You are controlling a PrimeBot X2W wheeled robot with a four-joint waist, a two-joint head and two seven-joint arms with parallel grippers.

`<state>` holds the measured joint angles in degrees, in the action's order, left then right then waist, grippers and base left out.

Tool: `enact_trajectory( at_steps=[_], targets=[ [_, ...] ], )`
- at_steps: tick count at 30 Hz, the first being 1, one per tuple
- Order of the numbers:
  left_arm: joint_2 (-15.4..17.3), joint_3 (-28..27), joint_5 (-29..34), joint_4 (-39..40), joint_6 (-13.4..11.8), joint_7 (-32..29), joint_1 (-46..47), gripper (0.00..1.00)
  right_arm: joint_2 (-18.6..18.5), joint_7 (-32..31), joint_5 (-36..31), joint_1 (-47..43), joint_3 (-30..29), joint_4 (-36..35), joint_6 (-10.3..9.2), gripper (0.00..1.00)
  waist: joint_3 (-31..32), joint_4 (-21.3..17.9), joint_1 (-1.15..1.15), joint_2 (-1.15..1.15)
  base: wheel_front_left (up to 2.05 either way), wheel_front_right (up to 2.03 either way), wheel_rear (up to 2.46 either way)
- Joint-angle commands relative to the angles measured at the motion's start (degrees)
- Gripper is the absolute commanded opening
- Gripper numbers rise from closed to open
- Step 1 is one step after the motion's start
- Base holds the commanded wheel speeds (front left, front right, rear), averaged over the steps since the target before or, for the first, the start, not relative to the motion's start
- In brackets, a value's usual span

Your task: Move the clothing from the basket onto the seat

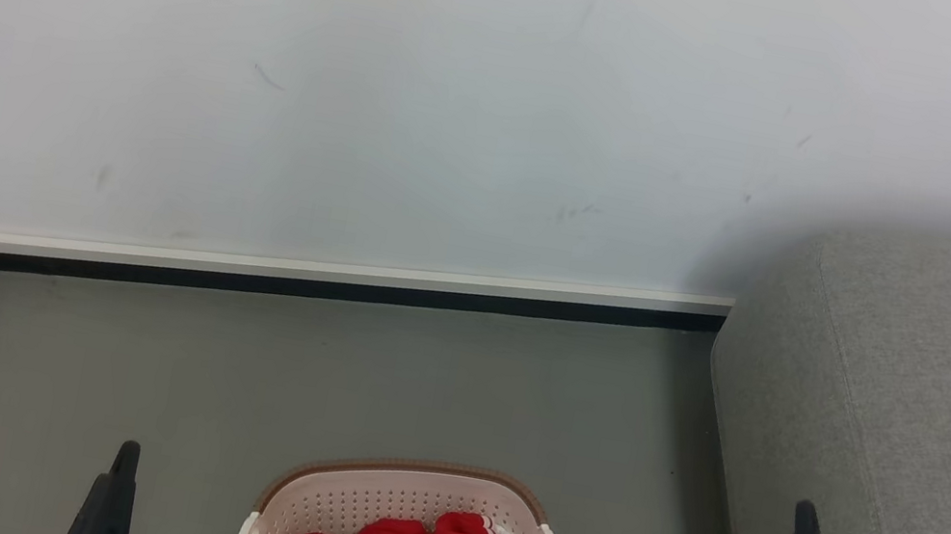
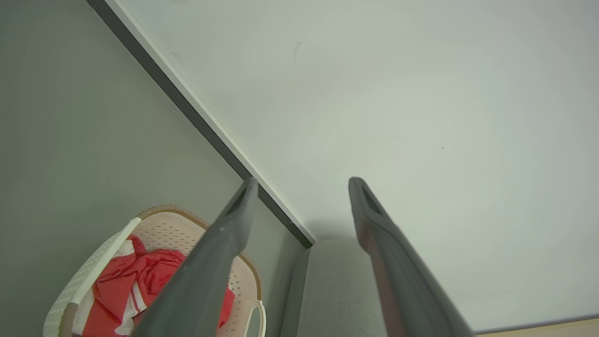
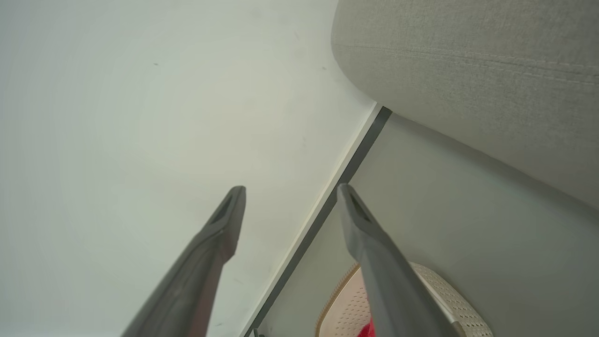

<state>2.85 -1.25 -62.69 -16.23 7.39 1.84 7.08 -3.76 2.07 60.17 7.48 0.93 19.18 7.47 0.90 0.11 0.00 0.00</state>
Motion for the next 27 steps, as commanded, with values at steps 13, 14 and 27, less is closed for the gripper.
enact_trajectory(
  at_steps=[13, 14, 27],
  targets=[
    [-0.15, 0.35, 14.57, 3.11, -0.07, 2.87, -0.86, 1.0, -1.17, 2.78, -12.23, 0.36, 8.81, -2.87, 0.02, 1.0, 0.63, 0.05, 0.0, 0.0, 0.0, 0.0, 0.0],
    [-0.14, 0.52, 15.61, 3.29, -0.15, 3.07, -0.98, 1.0, -1.37, 2.94, -12.76, 0.36, 9.42, -3.01, 0.02, 1.0, 0.69, 0.06, 0.0, 0.0, 0.0, 0.0, 0.0],
    [-0.06, 2.25, 27.2, 7.28, -1.34, 5.55, -3.17, 1.0, -2.59, 5.34, -21.58, -0.76, 13.51, -5.3, 0.02, 1.0, 1.65, 0.04, 0.0, 0.0, 0.0, 0.0, 0.0]
  ],
)
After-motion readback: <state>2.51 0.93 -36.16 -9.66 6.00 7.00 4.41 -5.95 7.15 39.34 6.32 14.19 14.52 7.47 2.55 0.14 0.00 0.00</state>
